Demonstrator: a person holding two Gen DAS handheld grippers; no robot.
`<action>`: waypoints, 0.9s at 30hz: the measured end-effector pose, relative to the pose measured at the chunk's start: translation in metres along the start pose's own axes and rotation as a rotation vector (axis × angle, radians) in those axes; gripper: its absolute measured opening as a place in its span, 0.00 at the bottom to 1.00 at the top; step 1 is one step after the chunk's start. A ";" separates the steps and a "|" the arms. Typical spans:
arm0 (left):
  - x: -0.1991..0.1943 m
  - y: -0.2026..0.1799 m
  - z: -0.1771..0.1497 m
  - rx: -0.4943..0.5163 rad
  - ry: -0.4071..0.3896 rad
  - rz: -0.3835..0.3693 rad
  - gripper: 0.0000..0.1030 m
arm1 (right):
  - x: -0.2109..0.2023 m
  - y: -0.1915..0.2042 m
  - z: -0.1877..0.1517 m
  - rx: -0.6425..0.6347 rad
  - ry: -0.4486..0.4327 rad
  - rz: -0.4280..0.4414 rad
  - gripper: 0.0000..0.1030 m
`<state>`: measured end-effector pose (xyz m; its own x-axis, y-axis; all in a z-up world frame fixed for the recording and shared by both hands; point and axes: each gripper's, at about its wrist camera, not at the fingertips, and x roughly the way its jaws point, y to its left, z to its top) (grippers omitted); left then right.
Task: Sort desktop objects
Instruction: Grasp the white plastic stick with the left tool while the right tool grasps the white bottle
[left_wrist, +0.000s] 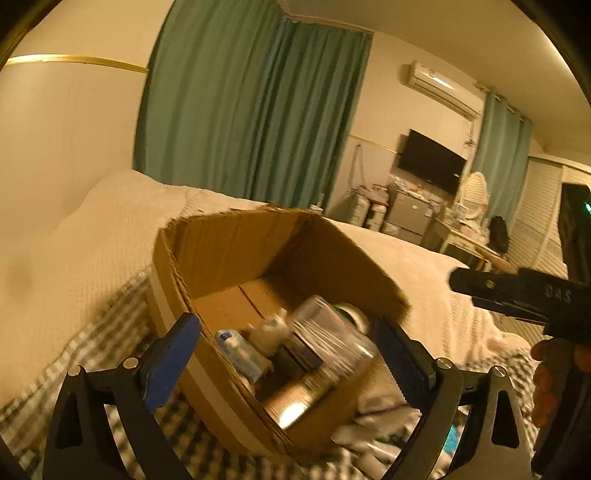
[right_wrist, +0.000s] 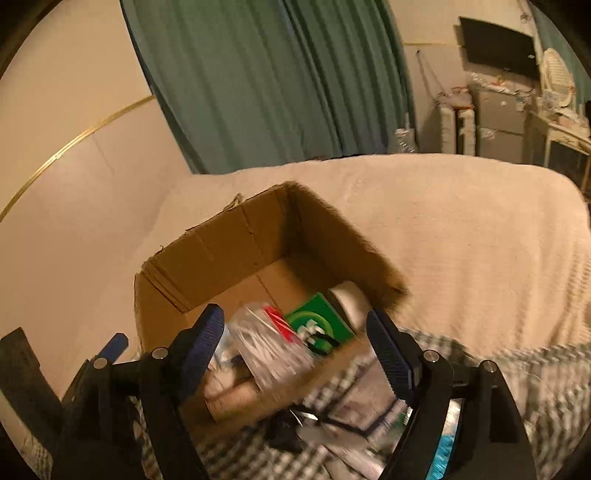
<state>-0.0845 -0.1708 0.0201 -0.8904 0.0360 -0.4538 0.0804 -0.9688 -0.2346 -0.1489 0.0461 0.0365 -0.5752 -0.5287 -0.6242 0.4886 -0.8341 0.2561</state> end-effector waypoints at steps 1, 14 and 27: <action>-0.005 -0.006 -0.003 0.012 0.007 -0.012 0.95 | -0.011 -0.004 -0.005 -0.006 -0.010 -0.022 0.78; 0.008 -0.102 -0.114 0.159 0.270 -0.081 0.98 | -0.075 -0.086 -0.131 0.044 0.020 -0.247 0.77; 0.086 -0.129 -0.191 0.245 0.527 -0.017 0.50 | -0.050 -0.134 -0.186 0.136 0.099 -0.224 0.76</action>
<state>-0.0864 0.0042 -0.1527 -0.5423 0.1090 -0.8331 -0.0941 -0.9932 -0.0687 -0.0638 0.2137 -0.1034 -0.5886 -0.3159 -0.7441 0.2600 -0.9456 0.1957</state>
